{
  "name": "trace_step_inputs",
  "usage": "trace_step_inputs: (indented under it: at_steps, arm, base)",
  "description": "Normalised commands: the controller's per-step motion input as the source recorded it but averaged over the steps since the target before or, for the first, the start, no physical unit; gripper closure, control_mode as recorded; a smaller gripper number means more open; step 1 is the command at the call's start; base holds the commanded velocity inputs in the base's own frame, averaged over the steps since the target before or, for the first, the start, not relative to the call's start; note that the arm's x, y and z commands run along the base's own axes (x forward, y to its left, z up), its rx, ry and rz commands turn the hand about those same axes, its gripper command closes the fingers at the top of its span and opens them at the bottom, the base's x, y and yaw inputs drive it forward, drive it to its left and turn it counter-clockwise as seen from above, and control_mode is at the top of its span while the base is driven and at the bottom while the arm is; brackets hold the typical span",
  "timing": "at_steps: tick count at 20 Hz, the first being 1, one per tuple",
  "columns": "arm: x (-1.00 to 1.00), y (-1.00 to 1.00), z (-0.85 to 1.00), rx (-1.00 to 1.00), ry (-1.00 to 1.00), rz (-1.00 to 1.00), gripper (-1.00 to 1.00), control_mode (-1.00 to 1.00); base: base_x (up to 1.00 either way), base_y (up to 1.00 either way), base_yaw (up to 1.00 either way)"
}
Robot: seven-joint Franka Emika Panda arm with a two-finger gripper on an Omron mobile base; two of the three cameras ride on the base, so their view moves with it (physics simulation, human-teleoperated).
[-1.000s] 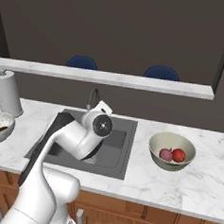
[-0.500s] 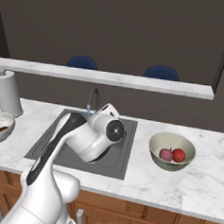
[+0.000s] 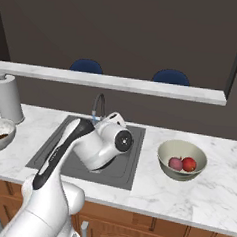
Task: Pick the onions from the sink and place them in one bowl. Place the sweet potato in the other bowl. Then turn off the sink faucet.
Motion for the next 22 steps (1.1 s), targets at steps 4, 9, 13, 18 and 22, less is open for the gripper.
trace_step_inputs:
  at_steps: [4, 9, 13, 18, 22]
  arm:
    - [0.37, 0.06, 0.0, 0.06, 0.05, -0.05, -1.0, -1.0]
    - [0.15, 0.0, 0.0, 0.06, 0.05, -0.05, -1.0, -1.0]
    - [0.07, 0.0, -0.01, 0.04, 0.08, -0.05, -1.0, -1.0]
    - [0.18, 0.01, -0.01, 0.03, 0.12, -0.04, -1.0, -1.0]
    - [0.17, 0.0, -0.07, 0.03, 0.1, -0.03, -1.0, -1.0]
  base:
    - [0.0, 0.0, 0.0]
    - [0.0, 0.0, 0.0]
    - [0.0, 0.0, 0.0]
    - [0.0, 0.0, 0.0]
    - [0.0, 0.0, 0.0]
